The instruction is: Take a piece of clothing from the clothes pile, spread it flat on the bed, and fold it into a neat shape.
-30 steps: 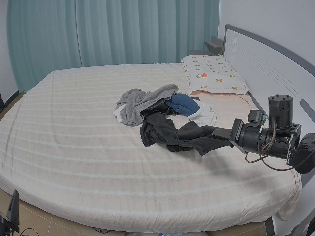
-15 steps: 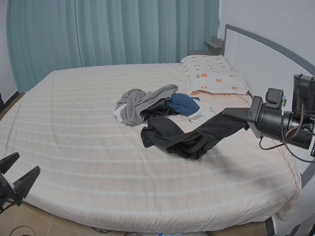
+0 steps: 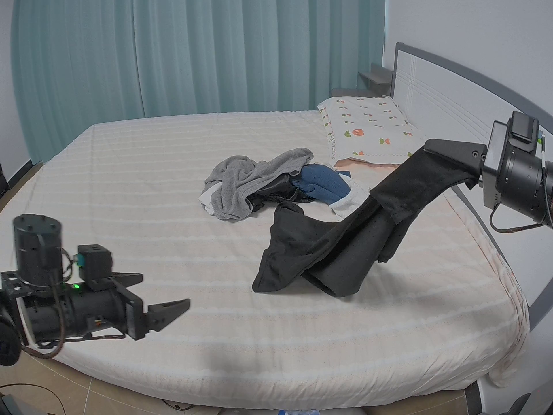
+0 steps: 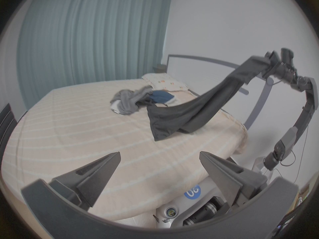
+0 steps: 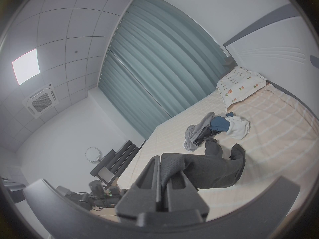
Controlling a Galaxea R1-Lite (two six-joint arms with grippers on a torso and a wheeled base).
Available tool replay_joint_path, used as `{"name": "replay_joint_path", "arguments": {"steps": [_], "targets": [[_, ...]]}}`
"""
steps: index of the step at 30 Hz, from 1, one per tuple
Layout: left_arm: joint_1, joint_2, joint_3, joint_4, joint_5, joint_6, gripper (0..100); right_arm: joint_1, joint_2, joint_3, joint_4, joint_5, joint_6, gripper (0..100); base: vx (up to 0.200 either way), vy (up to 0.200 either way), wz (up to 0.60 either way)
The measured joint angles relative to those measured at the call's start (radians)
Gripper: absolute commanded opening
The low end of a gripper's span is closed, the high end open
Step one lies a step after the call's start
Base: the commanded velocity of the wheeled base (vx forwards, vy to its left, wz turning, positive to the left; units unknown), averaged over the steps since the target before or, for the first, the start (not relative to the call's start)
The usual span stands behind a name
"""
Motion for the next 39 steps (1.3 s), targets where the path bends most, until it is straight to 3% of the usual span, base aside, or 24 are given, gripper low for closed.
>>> {"name": "replay_joint_path", "arguments": {"steps": [7, 15, 22, 30, 39], "targets": [[-0.118, 0.264, -0.113, -0.032, 0.03, -0.056, 100, 0.004, -0.027, 0.0, 0.007, 0.003, -0.011, 0, 0.0, 0.0, 0.0], [-0.19, 0.473, -0.222, -0.046, 0.07, -0.098, 100, 0.008, -0.028, -0.011, 0.009, 0.006, -0.015, 0, 0.0, 0.0, 0.0], [-0.21, 0.616, -0.284, -0.13, 0.102, -0.12, 100, 0.021, -0.013, -0.015, 0.008, 0.007, -0.015, 0, 0.0, 0.0, 0.0], [-0.213, 0.78, -0.32, -0.329, 0.142, -0.141, 100, 0.036, 0.001, -0.043, 0.008, 0.006, -0.013, 0, 0.0, 0.0, 0.0], [-0.202, 0.942, -0.438, -0.404, 0.161, -0.161, 100, 0.042, 0.021, -0.069, 0.008, 0.006, -0.009, 0, 0.0, 0.0, 0.0]]}}
